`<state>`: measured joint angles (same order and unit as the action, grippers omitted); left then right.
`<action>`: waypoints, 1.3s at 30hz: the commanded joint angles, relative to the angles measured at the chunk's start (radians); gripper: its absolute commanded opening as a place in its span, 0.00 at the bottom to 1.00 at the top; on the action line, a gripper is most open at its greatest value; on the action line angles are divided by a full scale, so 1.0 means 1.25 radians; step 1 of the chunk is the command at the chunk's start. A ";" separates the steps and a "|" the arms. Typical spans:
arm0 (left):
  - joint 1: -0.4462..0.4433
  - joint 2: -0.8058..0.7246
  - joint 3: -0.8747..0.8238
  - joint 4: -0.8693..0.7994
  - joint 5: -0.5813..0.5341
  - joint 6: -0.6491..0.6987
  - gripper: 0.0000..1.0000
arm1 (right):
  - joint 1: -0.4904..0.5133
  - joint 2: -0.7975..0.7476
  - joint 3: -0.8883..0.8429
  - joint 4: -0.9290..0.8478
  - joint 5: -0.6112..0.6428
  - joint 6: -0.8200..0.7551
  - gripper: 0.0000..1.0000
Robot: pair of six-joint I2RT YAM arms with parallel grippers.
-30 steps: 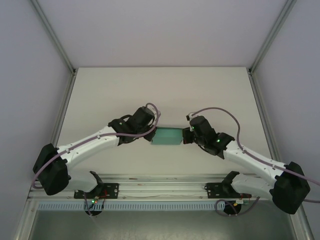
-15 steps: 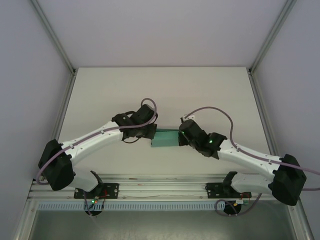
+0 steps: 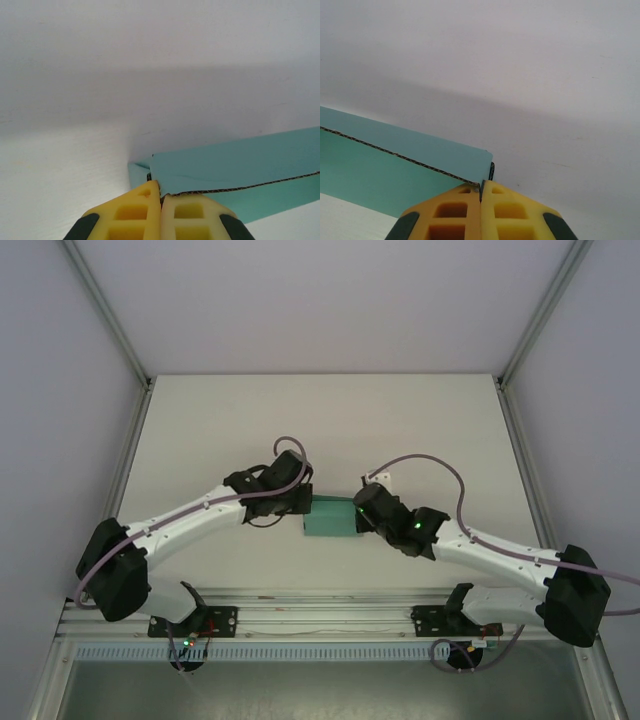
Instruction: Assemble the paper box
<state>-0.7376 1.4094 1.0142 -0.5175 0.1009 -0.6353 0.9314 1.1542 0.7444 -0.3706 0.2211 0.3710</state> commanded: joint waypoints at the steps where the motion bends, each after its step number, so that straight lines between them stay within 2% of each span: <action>1: -0.020 -0.009 -0.076 0.026 0.007 -0.044 0.00 | 0.011 -0.018 -0.017 -0.001 0.029 0.020 0.00; 3: -0.033 -0.019 -0.098 0.038 0.001 -0.037 0.00 | 0.013 -0.022 -0.023 0.004 0.026 0.025 0.00; 8: -0.088 -0.066 -0.184 0.091 -0.085 -0.001 0.00 | 0.030 -0.061 -0.105 0.110 0.019 -0.010 0.00; 13: -0.131 -0.113 -0.224 0.165 -0.097 -0.004 0.00 | 0.032 -0.096 -0.157 0.161 0.004 0.000 0.00; 20: -0.157 -0.160 -0.227 0.227 -0.132 0.015 0.00 | 0.038 -0.096 -0.163 0.170 0.023 -0.029 0.00; 25: -0.159 -0.148 -0.192 0.258 -0.150 0.054 0.00 | 0.038 -0.085 -0.140 0.229 0.059 -0.085 0.00; 28: -0.162 -0.143 -0.158 0.248 -0.197 0.099 0.00 | 0.038 -0.076 -0.132 0.264 0.092 -0.119 0.00; 34: -0.181 -0.136 -0.202 0.334 -0.201 0.135 0.00 | 0.037 -0.088 -0.187 0.385 0.120 -0.133 0.00; 39: -0.254 -0.122 -0.272 0.408 -0.321 0.163 0.00 | 0.038 -0.102 -0.268 0.455 0.094 -0.130 0.00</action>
<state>-0.9977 1.2331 0.7155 -0.1482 -0.2554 -0.4789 0.9661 1.0336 0.4519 0.1150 0.3885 0.2180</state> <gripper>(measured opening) 0.064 0.046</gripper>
